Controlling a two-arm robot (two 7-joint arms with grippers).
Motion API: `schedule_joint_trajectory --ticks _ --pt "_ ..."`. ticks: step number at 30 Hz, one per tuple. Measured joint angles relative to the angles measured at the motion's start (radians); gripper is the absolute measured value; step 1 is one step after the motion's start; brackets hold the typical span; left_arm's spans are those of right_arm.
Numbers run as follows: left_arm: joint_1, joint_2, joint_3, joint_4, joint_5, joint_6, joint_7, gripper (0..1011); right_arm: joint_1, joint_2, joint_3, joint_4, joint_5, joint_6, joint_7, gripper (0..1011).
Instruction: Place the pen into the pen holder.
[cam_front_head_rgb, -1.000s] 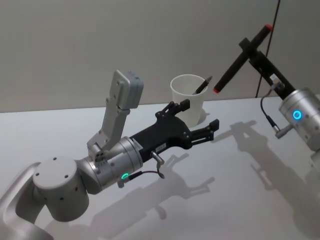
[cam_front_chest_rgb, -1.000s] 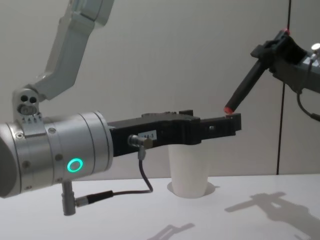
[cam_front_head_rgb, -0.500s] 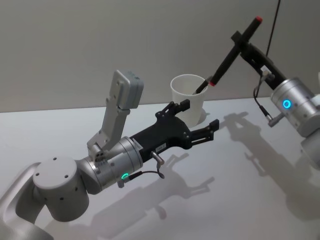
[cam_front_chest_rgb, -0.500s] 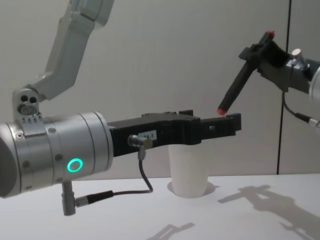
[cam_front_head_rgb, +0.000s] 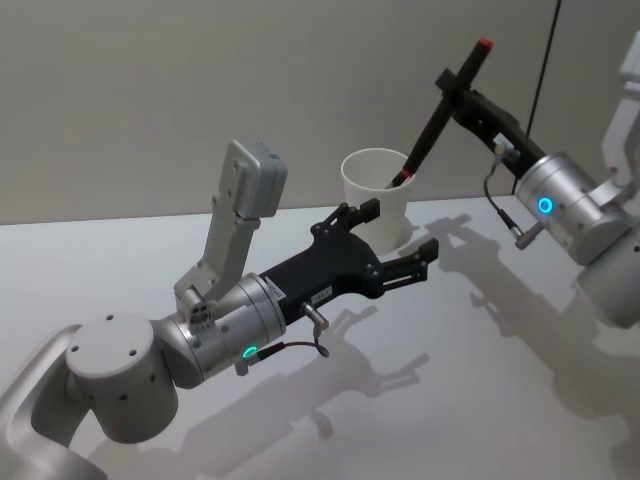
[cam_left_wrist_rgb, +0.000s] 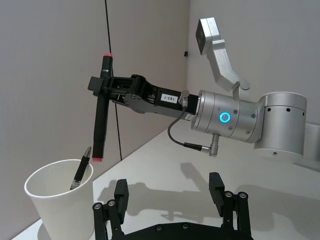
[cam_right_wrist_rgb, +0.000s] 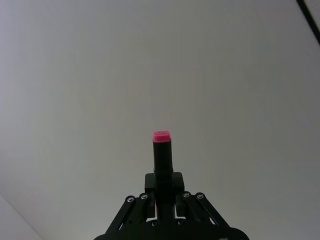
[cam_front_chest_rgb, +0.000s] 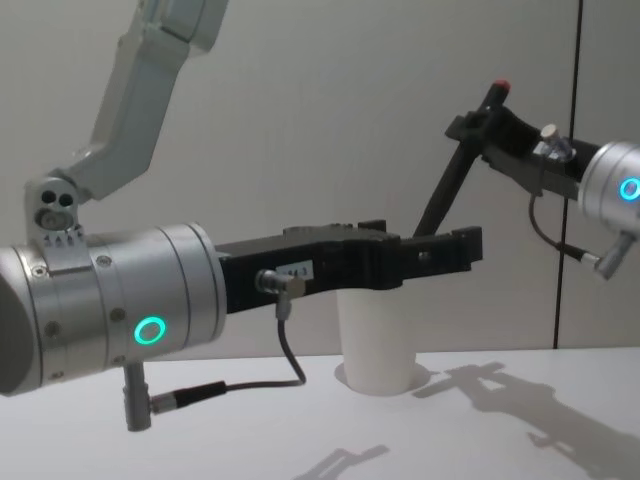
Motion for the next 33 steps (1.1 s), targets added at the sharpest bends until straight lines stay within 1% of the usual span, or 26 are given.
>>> schedule_joint_trajectory --ticks 8,17,24,33 --pt "0.000 0.000 0.000 0.000 0.000 0.000 0.000 1001 0.032 -0.017 -0.013 0.059 -0.038 -0.014 0.032 211" --pt "0.000 0.000 0.000 0.000 0.000 0.000 0.000 1001 0.065 -0.036 -0.029 0.116 -0.087 -0.044 0.065 211" --pt "0.000 0.000 0.000 0.000 0.000 0.000 0.000 1001 0.079 -0.045 -0.039 0.143 -0.121 -0.066 0.079 211" --pt "0.000 0.000 0.000 0.000 0.000 0.000 0.000 1001 0.090 -0.052 -0.053 0.169 -0.188 -0.099 0.091 211"
